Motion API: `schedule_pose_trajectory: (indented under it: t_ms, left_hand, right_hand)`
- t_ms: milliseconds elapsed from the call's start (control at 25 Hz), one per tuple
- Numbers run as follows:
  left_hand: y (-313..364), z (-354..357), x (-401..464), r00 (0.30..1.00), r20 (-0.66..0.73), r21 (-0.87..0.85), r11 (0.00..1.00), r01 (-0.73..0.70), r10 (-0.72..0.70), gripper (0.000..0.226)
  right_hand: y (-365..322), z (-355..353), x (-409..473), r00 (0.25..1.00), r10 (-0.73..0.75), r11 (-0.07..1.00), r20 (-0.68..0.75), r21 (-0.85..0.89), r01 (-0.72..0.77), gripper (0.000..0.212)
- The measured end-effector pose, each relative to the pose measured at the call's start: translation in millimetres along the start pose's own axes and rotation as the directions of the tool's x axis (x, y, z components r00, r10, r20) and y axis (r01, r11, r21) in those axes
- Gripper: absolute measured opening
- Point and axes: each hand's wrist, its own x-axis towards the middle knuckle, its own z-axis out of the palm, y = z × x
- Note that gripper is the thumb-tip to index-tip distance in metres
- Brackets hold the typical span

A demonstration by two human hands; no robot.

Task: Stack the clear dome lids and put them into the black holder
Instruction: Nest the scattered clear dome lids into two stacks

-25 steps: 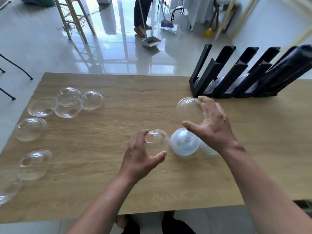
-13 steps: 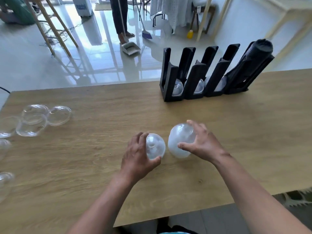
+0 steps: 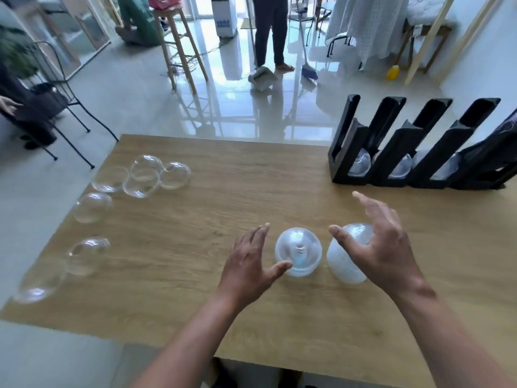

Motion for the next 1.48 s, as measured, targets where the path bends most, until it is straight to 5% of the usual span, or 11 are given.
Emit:
schedule_pose_trajectory:
  t_ms: [120, 280, 520, 680, 840, 1040, 1200, 1240, 1320, 1400, 1480]
  left_hand:
    - [-53, -34, -34, 0.980, -0.165, 0.036, 0.992, 0.121, -0.114, 0.059]
    - [-142, -94, -93, 0.854, -0.379, 0.034, 0.917, 0.396, -0.355, 0.044]
    - [-236, -168, -153, 0.674, -0.536, 0.040, 0.783, 0.621, -0.508, 0.050]
    - [-282, -193, -166, 0.686, -0.521, 0.088, 0.767, 0.635, -0.508, 0.061]
    - [-315, -202, -163, 0.760, -0.417, 0.207, 0.762, 0.614, -0.499, 0.064]
    - [-331, -207, -156, 0.842, -0.349, 0.279, 0.812, 0.512, -0.411, 0.009]
    - [-313, -209, -134, 0.829, -0.318, -0.218, 0.886, 0.408, -0.460, 0.004]
    - [-309, -209, -124, 0.817, -0.237, -0.452, 0.804, 0.386, -0.525, 0.005]
    - [-301, -206, -105, 0.811, 0.030, -0.849, 0.413, 0.330, -0.585, 0.008]
    - [-300, -199, -90, 0.777, 0.238, -0.948, 0.033, 0.315, -0.583, 0.009]
    - [-303, -187, -84, 0.702, 0.269, -0.946, -0.044, 0.321, -0.659, 0.016]
  right_hand:
    - [-41, 39, 10, 0.988, -0.129, 0.991, 0.082, 0.052, 0.125, 0.062]
    - [-116, 131, 7, 0.881, -0.297, 0.955, 0.369, 0.106, 0.278, 0.050]
    - [-225, 268, -1, 0.597, -0.491, 0.820, 0.634, 0.105, 0.563, 0.056]
    - [-299, 347, -2, 0.476, -0.571, 0.719, 0.669, 0.127, 0.683, 0.062]
    - [-338, 406, -3, 0.454, -0.531, 0.700, 0.716, 0.068, 0.711, 0.077]
    - [-314, 424, 9, 0.537, -0.457, 0.774, 0.709, 0.019, 0.633, 0.083]
    - [-275, 402, 24, 0.702, -0.331, 0.894, 0.630, -0.029, 0.448, 0.084]
    - [-265, 395, 27, 0.727, -0.300, 0.909, 0.617, -0.045, 0.414, 0.084]
    - [-248, 378, 31, 0.759, -0.256, 0.930, 0.598, -0.062, 0.362, 0.084]
    - [-235, 362, 32, 0.774, -0.232, 0.942, 0.589, -0.064, 0.330, 0.083]
    - [-226, 349, 30, 0.787, -0.214, 0.950, 0.578, -0.064, 0.306, 0.082]
